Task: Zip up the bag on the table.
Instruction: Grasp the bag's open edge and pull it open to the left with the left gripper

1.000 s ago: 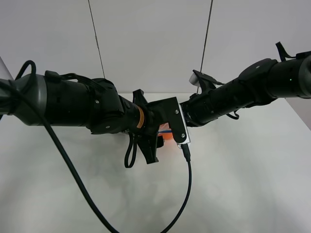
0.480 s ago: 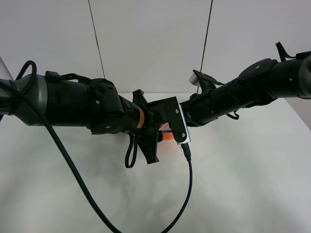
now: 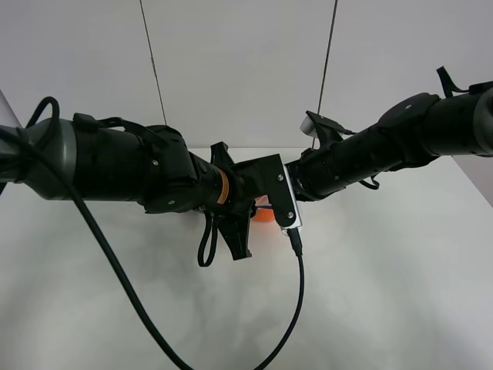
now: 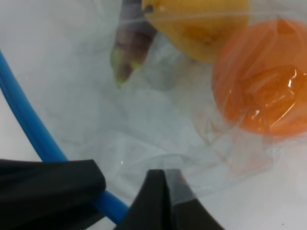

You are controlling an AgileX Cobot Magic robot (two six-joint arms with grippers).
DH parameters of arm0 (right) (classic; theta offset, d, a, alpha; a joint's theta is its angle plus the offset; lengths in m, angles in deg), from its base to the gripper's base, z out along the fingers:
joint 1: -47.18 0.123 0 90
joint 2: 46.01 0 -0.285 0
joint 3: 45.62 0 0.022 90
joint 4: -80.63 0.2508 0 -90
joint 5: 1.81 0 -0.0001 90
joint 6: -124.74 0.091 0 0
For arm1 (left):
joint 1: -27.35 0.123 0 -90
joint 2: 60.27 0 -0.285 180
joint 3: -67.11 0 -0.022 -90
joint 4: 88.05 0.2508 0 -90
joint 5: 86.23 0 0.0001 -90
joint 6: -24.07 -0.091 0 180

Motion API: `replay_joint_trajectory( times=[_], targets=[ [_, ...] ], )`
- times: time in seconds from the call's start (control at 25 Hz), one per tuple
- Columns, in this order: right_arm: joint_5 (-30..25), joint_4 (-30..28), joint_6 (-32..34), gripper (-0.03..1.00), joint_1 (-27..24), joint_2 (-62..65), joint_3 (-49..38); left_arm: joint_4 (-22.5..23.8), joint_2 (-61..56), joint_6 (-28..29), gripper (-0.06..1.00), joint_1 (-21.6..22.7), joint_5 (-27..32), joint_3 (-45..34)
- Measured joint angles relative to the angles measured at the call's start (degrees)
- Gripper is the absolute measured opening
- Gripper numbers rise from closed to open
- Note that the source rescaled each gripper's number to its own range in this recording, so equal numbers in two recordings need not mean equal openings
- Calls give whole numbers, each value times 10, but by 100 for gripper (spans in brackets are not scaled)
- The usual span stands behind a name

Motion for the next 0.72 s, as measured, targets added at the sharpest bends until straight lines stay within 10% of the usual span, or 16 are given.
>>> replay_joint_trajectory(
  times=[0.72],
  targets=[
    [1, 0, 0, 0, 0, 0, 0, 4, 0, 0, 0, 0, 8, 2]
  ],
)
